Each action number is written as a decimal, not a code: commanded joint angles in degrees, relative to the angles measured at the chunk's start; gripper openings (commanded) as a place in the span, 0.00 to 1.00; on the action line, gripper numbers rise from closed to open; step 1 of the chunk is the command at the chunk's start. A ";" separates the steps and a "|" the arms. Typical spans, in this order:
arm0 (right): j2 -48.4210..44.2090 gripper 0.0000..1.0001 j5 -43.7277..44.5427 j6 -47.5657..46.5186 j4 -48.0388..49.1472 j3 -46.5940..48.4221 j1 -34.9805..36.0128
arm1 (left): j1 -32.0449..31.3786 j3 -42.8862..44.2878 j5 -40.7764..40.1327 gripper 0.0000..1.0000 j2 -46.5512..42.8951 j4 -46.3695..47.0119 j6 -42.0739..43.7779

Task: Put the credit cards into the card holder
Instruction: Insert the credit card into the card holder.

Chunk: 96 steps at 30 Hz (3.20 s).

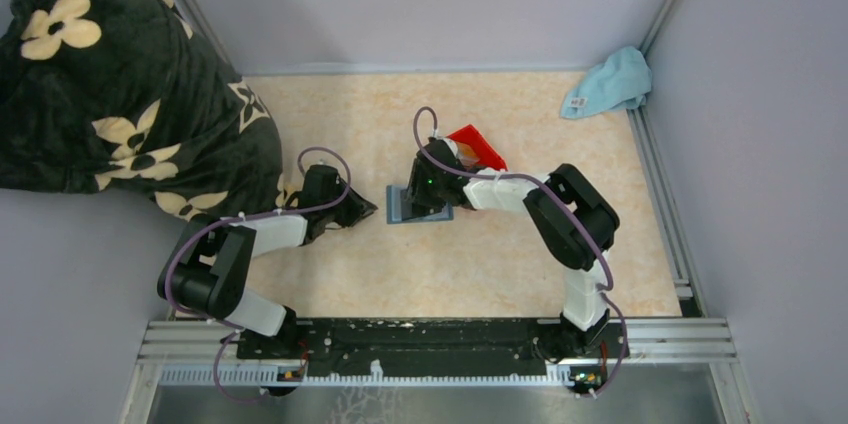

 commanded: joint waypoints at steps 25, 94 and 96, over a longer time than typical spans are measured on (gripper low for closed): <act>-4.33 0.50 7.19 -4.64 -7.86 3.59 1.07 | -3.90 1.86 6.50 0.24 3.91 -0.76 5.31; -5.83 0.00 16.04 -10.52 -12.62 -1.64 10.79 | -5.55 2.89 6.37 0.24 7.85 -1.14 5.37; -5.43 0.00 15.93 -10.75 -12.70 -1.00 10.78 | -5.54 2.92 6.37 0.24 8.06 -1.17 5.42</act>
